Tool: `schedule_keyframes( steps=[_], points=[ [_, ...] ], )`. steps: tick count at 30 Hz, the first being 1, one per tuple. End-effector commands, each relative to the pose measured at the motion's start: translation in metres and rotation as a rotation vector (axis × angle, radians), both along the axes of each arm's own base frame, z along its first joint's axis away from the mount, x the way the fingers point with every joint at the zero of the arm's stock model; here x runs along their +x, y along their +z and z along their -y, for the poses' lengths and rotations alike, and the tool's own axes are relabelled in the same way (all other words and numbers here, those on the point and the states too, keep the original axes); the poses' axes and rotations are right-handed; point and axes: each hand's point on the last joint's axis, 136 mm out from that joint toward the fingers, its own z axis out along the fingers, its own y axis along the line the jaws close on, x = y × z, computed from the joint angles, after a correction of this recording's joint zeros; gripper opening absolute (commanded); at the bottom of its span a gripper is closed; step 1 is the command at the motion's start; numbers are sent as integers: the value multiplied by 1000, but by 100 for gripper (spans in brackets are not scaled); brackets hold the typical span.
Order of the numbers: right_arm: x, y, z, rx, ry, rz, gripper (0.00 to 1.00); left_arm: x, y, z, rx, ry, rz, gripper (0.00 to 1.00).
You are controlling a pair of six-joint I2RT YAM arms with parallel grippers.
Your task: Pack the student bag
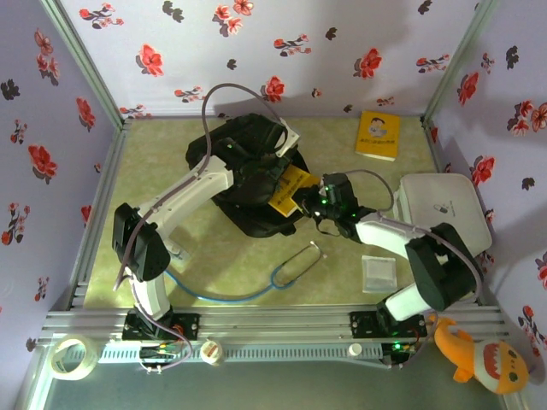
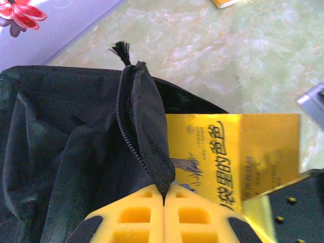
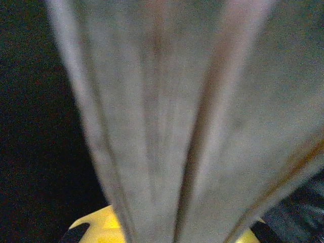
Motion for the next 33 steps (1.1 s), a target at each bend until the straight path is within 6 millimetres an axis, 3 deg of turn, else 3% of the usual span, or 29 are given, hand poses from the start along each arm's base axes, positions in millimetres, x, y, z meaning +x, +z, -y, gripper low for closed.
schedule_keyframes(
  steps=[1, 5, 11, 15, 24, 28, 33],
  points=[
    [27, 34, -21, 58, -3, 109, 12, -1, 45, 7, -126, -11, 71, 0],
    [44, 24, -34, 27, -19, 85, 13, -2, 46, 7, -135, -8, 68, 0],
    [71, -10, -50, 13, -101, 8, 15, -5, 48, 6, -155, 0, 66, 0],
    [88, -19, -68, 55, -107, -6, 17, -5, 50, 1, -150, 1, 73, 0],
    [98, -54, -91, 51, -102, -68, 28, -4, 50, -4, -158, 14, 73, 0],
    [95, -44, -88, 72, -93, -54, 41, -3, 47, -7, -149, 16, 71, 0],
    [80, -8, -70, 98, -75, -36, 56, 0, 40, -17, -120, 21, 68, 0]
  ],
)
